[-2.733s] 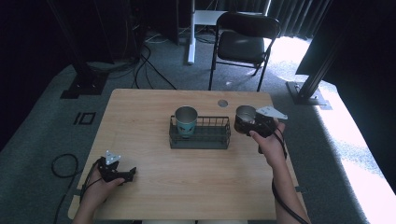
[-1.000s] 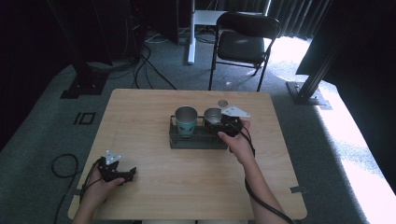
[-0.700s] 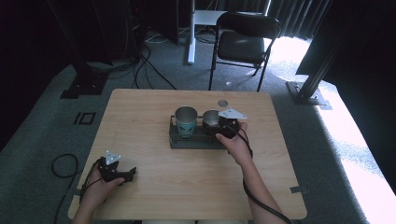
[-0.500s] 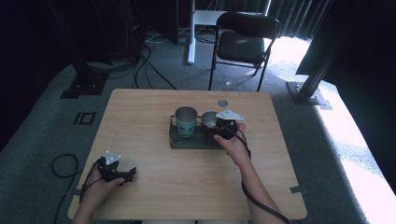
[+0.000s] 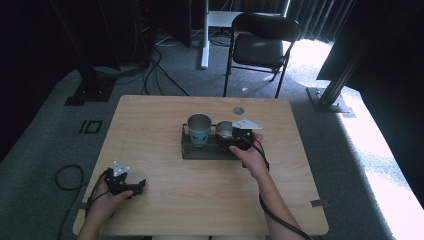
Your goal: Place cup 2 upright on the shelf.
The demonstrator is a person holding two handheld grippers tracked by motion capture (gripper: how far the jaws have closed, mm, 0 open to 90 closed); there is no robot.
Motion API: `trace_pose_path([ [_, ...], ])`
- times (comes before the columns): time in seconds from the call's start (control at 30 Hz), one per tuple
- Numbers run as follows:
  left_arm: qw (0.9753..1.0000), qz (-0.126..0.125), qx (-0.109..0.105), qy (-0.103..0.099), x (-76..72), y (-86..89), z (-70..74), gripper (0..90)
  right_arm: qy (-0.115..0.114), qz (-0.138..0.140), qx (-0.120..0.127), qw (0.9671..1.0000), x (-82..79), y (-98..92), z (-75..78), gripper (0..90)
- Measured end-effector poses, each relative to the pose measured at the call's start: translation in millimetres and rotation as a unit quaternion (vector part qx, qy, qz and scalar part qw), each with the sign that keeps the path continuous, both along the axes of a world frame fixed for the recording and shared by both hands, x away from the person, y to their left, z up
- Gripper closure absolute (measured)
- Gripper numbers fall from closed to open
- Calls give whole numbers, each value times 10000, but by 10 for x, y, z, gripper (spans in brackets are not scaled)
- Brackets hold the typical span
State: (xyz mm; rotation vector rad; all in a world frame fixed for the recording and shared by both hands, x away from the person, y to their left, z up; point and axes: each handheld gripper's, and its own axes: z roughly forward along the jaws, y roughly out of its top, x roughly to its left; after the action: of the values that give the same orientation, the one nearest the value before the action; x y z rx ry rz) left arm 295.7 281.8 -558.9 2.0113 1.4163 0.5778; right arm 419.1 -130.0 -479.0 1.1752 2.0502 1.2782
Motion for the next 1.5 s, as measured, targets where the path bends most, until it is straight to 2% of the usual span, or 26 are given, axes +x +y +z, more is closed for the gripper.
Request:
trace_pose_path([
  [0.13,10000,1,-1,1,0,0,0,29,52,86,83,9999,-37,3,17,121],
  [0.23,10000,0,-1,0,0,0,0,29,-57,25,77,10000,-70,-9,53,110],
  [0.63,10000,0,-1,0,0,0,0,29,-227,36,93,9997,-196,-218,209,110],
  [1.17,10000,-1,2,0,0,0,0,29,-266,-84,-4,9996,-358,-539,153,110],
  [1.5,10000,-1,3,1,0,0,0,29,-237,-104,-57,9996,-439,-727,29,111],
])
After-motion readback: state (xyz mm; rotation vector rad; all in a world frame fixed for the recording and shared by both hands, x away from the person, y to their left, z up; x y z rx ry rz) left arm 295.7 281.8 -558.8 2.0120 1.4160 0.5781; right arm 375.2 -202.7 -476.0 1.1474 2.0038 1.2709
